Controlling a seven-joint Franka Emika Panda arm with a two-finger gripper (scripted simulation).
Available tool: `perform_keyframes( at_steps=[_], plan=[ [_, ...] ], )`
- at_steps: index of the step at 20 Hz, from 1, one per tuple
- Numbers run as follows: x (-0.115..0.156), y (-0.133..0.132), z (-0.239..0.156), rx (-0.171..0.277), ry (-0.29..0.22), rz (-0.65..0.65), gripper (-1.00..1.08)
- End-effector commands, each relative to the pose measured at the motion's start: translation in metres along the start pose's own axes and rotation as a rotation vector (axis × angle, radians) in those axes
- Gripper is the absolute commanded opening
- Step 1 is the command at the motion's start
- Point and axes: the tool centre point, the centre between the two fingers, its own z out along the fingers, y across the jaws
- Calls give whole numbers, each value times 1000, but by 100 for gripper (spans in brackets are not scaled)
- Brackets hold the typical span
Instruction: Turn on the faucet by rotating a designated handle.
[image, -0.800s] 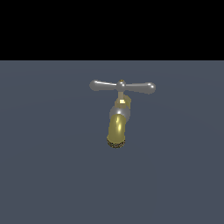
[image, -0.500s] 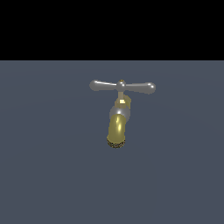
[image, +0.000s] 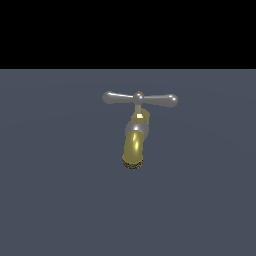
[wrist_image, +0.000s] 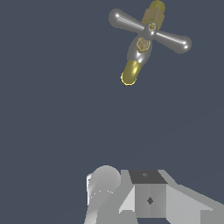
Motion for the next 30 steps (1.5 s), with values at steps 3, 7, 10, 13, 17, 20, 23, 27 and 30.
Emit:
perform_keyframes(
  at_steps=[3,7,10,13,17,20,23,27,30],
  plan=[
    [3,15,16,-2,2,-76,-100],
    [8,31,34,-4,4,-161,-100],
    [13,44,48,-6,5,-226,-100],
    [19,56,62,-8,7,-291,-100],
    [28,72,80,-10,9,-378,-100],
    [36,84,94,-12,11,-444,-100],
    [44,95,108,-14,12,-509,-100],
    [57,109,126,-17,14,-595,-100],
    [68,118,140,-20,16,-659,-100]
  ],
)
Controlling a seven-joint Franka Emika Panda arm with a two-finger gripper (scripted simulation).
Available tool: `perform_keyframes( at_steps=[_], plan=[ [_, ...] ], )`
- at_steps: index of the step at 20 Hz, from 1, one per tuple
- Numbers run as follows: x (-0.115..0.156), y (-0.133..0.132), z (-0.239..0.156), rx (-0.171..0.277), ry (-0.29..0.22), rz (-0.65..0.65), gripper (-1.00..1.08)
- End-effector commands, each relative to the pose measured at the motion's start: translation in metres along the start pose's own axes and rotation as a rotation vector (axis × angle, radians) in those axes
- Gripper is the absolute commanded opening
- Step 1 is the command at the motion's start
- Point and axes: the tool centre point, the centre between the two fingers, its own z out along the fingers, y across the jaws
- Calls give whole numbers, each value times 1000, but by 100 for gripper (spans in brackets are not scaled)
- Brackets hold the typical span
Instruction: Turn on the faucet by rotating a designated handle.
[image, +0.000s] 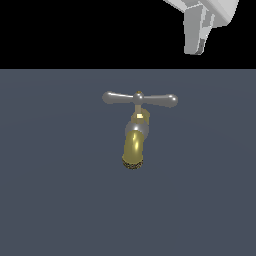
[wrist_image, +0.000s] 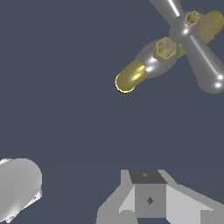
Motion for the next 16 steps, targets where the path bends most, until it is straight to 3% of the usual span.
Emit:
perform_keyframes(
  at_steps=[1,16],
  plan=[
    [2,11,12,-3,1,-54,-100],
    [28,69,73,-13,8,-343,-100]
  ],
)
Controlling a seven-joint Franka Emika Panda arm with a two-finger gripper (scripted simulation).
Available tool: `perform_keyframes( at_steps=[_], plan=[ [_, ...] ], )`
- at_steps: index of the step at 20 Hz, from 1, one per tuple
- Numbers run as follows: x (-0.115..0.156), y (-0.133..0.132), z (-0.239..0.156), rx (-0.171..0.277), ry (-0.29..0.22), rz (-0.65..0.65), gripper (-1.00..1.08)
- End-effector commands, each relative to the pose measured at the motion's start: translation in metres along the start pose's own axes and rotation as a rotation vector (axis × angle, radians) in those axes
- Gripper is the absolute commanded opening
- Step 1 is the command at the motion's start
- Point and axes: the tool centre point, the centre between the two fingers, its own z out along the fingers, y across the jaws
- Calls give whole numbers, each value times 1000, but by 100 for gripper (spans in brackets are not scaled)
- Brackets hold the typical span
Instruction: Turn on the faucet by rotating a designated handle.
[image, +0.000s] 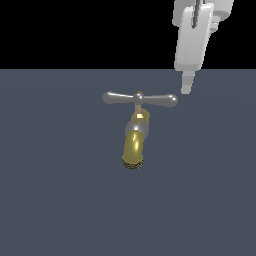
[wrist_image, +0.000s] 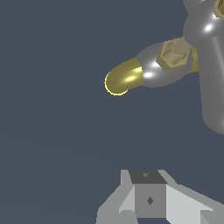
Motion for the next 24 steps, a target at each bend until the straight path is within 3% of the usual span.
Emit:
perform_keyframes(
  at_steps=[1,12,24],
  plan=[
    [2,10,9,-2,1,-45,-100],
    [17,42,43,-4,10,-205,-100],
    [26,55,57,-3,16,-272,-100]
  ],
)
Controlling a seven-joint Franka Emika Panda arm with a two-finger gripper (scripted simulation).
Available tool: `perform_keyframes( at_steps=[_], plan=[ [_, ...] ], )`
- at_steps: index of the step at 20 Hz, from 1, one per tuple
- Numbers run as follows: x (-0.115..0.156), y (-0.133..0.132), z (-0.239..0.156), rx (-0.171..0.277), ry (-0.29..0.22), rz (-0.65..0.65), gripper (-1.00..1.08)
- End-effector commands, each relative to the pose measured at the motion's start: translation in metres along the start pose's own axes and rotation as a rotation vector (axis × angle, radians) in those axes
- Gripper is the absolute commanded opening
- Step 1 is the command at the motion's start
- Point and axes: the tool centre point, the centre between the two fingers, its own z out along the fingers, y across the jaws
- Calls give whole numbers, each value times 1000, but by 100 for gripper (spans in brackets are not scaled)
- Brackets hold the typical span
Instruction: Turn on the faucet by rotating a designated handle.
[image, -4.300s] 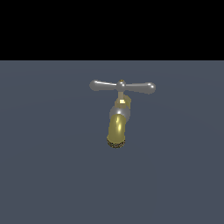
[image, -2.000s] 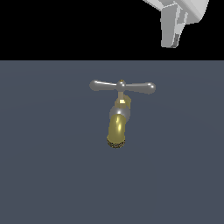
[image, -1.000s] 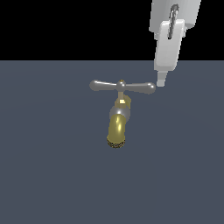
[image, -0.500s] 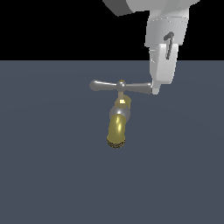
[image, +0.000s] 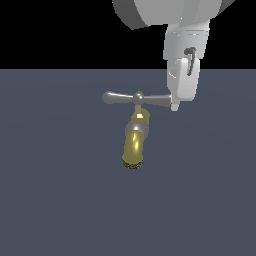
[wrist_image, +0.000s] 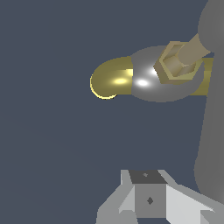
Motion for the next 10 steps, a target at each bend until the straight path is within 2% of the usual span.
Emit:
perform_keyframes(
  at_steps=[1,5,10],
  plan=[
    [0,1,1,0,1,-4,-100],
    [0,1,1,0,0,-4,-100],
    [-1,15,1,0,0,-4,-100]
  ],
)
